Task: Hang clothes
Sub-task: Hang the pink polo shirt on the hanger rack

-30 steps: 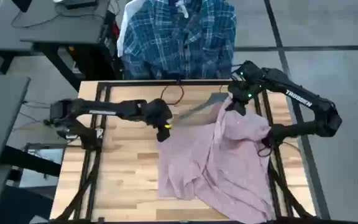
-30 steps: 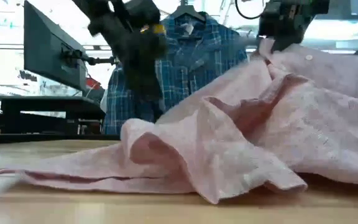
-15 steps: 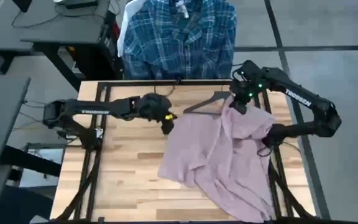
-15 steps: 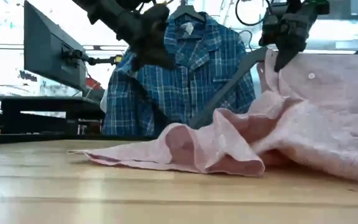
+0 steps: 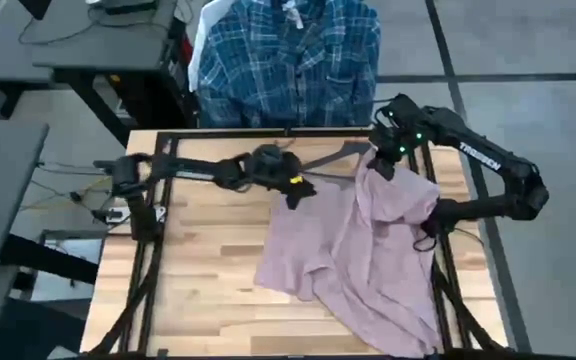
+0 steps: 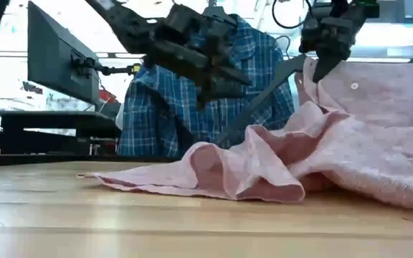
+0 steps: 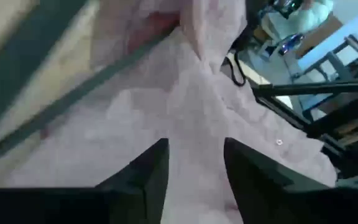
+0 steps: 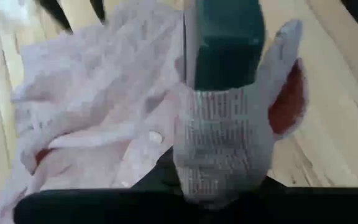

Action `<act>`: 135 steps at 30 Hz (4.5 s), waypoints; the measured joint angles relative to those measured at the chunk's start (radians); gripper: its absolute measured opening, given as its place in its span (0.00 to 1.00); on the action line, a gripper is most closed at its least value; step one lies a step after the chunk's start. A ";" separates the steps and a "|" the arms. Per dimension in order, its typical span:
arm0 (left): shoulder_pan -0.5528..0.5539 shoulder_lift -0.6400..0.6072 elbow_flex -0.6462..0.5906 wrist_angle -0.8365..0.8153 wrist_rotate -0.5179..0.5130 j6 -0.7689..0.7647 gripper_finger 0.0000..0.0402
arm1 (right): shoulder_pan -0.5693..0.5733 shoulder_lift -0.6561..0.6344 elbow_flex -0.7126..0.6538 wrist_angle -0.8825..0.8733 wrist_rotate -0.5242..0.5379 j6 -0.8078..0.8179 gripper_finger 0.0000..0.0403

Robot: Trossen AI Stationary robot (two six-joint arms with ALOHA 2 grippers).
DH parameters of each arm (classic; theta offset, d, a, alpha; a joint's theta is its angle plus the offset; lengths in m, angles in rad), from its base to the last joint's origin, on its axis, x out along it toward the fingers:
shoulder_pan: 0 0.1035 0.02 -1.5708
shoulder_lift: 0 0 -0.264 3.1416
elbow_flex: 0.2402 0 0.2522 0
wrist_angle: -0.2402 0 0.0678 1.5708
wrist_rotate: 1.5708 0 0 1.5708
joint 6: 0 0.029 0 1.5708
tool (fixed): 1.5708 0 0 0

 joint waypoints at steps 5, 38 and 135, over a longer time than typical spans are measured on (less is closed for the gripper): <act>0.007 0.152 0.180 -0.032 -0.038 0.010 0.34 | 0.000 0.000 0.000 0.001 -0.001 0.026 0.06; -0.147 0.141 0.415 -1.028 -0.335 0.261 0.00 | -0.013 -0.004 0.000 -0.155 0.056 -0.072 0.05; 0.009 -0.407 -0.095 -0.791 -0.285 0.101 0.00 | 0.596 -0.239 -0.269 0.282 0.002 0.509 0.05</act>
